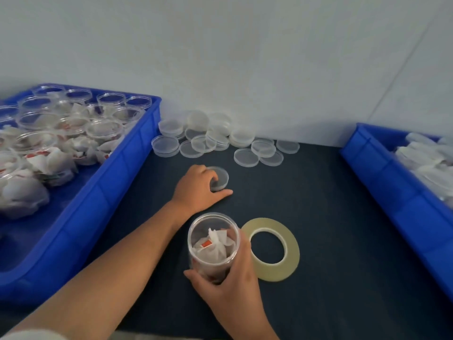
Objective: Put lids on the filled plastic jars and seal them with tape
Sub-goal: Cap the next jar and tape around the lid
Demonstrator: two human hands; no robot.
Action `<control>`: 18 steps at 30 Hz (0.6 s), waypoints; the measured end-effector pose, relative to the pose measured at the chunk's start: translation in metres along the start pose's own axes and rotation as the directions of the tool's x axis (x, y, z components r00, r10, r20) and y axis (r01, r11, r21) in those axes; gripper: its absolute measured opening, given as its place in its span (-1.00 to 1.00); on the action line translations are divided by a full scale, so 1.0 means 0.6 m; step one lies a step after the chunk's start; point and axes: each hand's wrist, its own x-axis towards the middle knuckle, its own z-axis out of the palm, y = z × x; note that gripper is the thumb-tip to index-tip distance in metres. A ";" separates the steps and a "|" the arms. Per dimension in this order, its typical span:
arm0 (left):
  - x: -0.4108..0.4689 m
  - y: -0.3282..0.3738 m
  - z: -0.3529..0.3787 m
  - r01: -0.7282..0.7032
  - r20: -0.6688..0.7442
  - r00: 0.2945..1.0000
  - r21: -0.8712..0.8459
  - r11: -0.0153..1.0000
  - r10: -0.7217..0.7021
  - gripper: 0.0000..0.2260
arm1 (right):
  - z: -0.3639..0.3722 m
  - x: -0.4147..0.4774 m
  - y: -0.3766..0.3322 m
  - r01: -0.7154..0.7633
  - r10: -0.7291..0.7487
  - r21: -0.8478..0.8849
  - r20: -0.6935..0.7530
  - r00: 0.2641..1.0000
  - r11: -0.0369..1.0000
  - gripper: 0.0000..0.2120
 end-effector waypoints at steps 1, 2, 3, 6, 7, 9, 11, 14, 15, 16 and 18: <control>-0.022 -0.003 -0.010 0.011 0.002 1.000 0.010 1.000 -0.011 -0.52 | 0.000 0.001 -0.001 0.003 -0.003 -0.006 -0.008 1.000 1.000 0.02; -0.044 -0.007 -0.024 0.016 0.017 1.000 0.019 1.000 -0.017 -0.55 | 0.001 0.001 -0.001 0.003 -0.004 -0.010 -0.016 1.000 1.000 0.01; -0.064 -0.012 -0.037 0.009 0.040 0.999 0.031 0.999 -0.011 -0.57 | 0.001 0.000 -0.002 -0.001 0.001 -0.011 -0.021 1.000 1.000 0.00; -0.122 -0.028 -0.076 -0.078 0.002 0.997 -0.014 0.997 0.078 -0.65 | -0.002 0.000 -0.008 -0.012 0.012 -0.001 -0.021 1.000 1.000 -0.03; -0.139 -0.030 -0.089 -0.049 -0.069 0.997 -0.125 0.991 0.040 -0.69 | -0.003 0.000 -0.011 -0.016 0.016 0.006 -0.020 1.000 1.000 -0.04; -0.165 -0.023 -0.124 0.154 -0.105 0.956 -0.615 0.773 -0.274 -0.77 | -0.004 0.000 -0.015 -0.022 0.023 0.018 -0.017 1.000 1.000 -0.05; -0.183 -0.009 -0.169 0.256 0.083 0.850 -0.928 0.270 -0.519 -0.78 | -0.005 -0.001 -0.018 -0.029 0.030 0.023 -0.017 0.999 0.999 -0.06; -0.208 0.009 -0.218 0.253 0.149 0.830 -0.960 0.123 -0.538 -0.83 | -0.006 -0.003 -0.019 -0.030 0.030 0.018 -0.020 0.999 0.999 -0.08; -0.215 0.020 -0.228 0.257 0.148 0.860 -0.953 0.163 -0.489 -0.85 | -0.006 -0.004 -0.019 -0.031 0.031 0.021 -0.022 0.999 0.999 -0.08; -0.219 0.034 -0.236 0.265 0.153 0.893 -0.939 0.219 -0.423 -0.85 | -0.006 -0.004 -0.020 -0.029 0.029 0.022 -0.024 0.999 0.999 -0.08; -0.220 0.062 -0.240 0.267 0.141 0.944 -0.858 0.438 -0.299 -0.86 | -0.006 -0.005 -0.024 -0.020 0.021 0.025 -0.020 1.000 0.999 -0.08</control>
